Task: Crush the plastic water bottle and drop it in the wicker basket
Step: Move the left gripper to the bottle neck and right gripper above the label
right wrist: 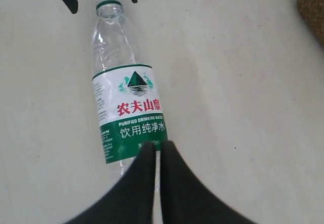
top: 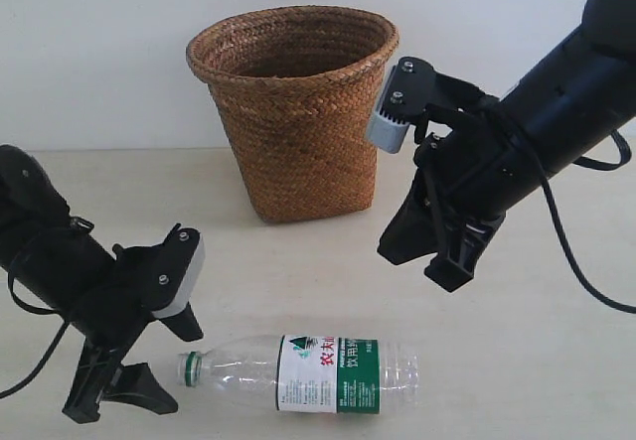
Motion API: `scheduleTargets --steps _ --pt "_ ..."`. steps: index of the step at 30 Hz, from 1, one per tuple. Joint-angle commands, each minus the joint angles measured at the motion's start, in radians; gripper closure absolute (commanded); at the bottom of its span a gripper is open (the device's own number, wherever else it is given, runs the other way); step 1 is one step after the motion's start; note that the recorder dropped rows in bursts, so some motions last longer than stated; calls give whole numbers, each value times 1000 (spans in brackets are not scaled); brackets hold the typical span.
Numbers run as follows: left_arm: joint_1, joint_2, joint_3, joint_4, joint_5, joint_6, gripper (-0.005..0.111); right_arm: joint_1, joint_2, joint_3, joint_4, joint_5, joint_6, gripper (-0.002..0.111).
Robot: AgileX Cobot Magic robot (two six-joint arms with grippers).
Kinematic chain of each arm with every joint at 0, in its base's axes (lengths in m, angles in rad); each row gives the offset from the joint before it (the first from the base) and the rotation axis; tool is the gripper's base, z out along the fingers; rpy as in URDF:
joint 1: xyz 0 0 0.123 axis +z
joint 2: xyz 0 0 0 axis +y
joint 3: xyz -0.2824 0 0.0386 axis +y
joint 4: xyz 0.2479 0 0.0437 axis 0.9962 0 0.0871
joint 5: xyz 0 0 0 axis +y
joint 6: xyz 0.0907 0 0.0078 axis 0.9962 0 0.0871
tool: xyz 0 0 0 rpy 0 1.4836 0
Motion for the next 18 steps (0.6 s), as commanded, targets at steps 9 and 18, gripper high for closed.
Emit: scheduleTargets --steps 9,18 --pt "-5 63 4 -219 -28 134 39 2 0 -4 4 -16 7 108" --pt "-5 63 4 -214 -35 160 44 2 0 -4 4 -16 8 108"
